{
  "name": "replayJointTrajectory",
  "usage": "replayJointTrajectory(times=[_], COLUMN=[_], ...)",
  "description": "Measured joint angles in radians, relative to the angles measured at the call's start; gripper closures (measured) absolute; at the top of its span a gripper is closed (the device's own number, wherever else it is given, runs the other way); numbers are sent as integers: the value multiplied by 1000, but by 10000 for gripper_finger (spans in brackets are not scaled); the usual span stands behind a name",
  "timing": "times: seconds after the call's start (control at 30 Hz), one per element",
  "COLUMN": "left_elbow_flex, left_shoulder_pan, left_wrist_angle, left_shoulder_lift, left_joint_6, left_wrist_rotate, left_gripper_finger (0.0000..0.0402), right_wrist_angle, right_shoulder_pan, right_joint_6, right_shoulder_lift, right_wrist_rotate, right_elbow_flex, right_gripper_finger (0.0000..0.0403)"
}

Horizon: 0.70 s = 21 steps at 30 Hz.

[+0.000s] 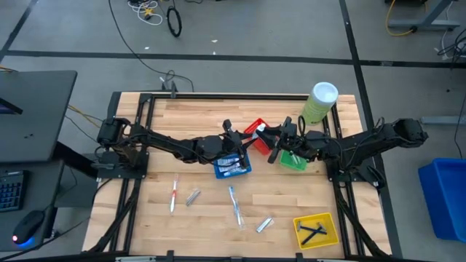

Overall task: Pick & Place Travel size toiletries
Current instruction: Put the white toothpaste into the blue bin

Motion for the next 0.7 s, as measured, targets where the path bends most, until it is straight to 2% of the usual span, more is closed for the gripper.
replayJointTrajectory(times=[0.37,0.7], left_elbow_flex=[0,0], left_shoulder_pan=[0,-55], left_wrist_angle=[-63,-362], left_shoulder_lift=[-1,-7], left_joint_6=[-10,-148], left_wrist_rotate=[-15,-11], left_gripper_finger=[358,360], right_wrist_angle=[-16,-42], right_shoulder_pan=[0,0], right_joint_6=[-3,-62], right_shoulder_lift=[0,-37], right_wrist_rotate=[-3,-3], right_elbow_flex=[0,0], right_gripper_finger=[277,243])
